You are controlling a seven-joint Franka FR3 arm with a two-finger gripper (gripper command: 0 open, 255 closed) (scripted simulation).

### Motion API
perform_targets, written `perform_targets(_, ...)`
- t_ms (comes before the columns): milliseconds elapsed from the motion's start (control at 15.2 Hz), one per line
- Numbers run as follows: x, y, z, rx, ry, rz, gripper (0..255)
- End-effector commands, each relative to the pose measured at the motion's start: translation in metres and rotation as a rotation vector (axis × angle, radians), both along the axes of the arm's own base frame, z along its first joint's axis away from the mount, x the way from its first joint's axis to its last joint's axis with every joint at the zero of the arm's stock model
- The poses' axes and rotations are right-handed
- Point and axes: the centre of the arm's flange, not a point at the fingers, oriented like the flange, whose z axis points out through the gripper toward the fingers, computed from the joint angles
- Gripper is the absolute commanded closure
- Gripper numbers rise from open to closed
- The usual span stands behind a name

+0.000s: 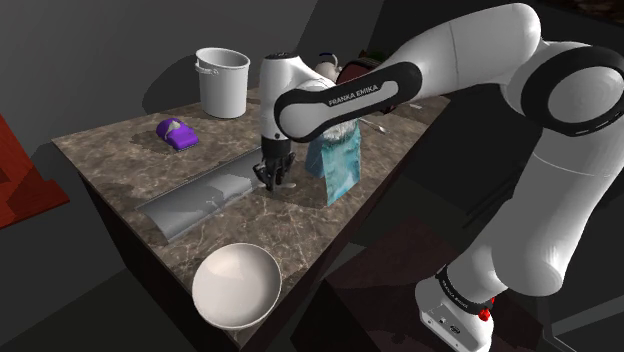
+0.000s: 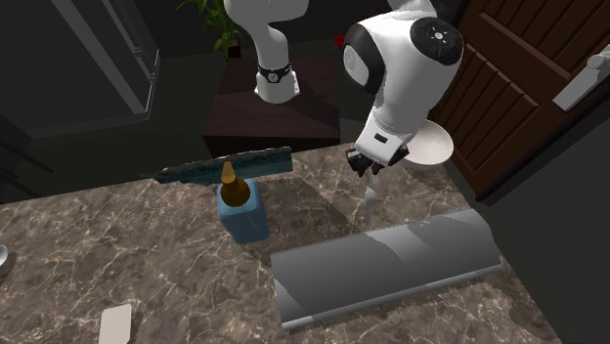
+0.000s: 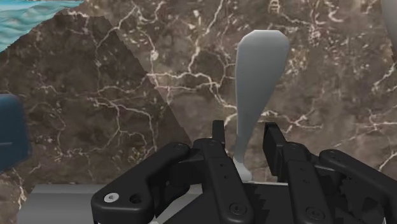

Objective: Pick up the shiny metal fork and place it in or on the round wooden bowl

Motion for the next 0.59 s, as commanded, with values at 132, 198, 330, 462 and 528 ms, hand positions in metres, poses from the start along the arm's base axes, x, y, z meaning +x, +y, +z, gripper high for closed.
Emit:
perform_targets(132, 0.000, -0.001, 0.021, 0.000, 0.000, 0.000, 255)
perform_targets(198, 0.000, -0.001, 0.022, 0.000, 0.000, 0.000, 255)
perform_targets(330, -0.019, 0.018, 0.020, 0.000, 0.000, 0.000, 255)
perform_targets(462, -0.038, 0.036, 0.019, 0.000, 0.000, 0.000, 255)
perform_targets(528, -0.048, 0.045, 0.018, 0.000, 0.000, 0.000, 255)
